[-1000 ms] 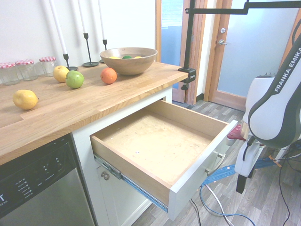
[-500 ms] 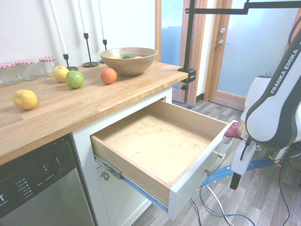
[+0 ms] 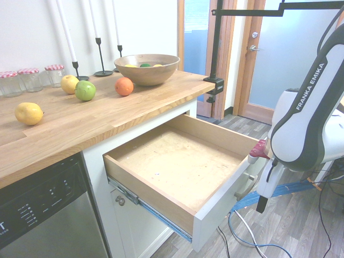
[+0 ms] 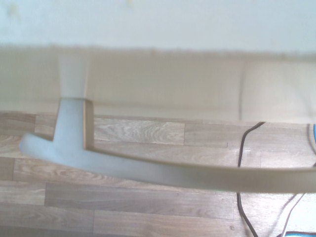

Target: Close the drawer

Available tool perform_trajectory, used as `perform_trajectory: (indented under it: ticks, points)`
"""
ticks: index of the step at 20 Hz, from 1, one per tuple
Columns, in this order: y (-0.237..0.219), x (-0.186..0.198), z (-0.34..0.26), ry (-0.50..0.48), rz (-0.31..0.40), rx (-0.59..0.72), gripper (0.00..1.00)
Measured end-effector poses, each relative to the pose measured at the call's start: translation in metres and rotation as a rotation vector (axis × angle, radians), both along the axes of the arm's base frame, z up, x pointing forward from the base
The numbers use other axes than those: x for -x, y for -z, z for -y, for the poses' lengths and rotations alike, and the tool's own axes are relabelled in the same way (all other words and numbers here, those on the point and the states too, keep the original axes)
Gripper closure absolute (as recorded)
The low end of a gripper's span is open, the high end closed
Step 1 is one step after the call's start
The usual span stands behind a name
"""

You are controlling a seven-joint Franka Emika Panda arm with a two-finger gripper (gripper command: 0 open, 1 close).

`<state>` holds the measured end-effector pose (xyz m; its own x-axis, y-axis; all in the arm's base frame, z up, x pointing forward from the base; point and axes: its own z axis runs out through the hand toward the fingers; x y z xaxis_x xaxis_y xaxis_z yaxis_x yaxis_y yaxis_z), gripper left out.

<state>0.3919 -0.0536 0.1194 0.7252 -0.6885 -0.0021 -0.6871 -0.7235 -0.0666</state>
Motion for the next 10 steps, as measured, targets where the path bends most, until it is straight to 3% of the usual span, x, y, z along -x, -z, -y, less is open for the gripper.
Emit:
perform_trajectory:
  ticks: [10]
  points:
    - [-0.0002,-0.0012,-0.0056,-0.015,0.001,0.0,1.0]
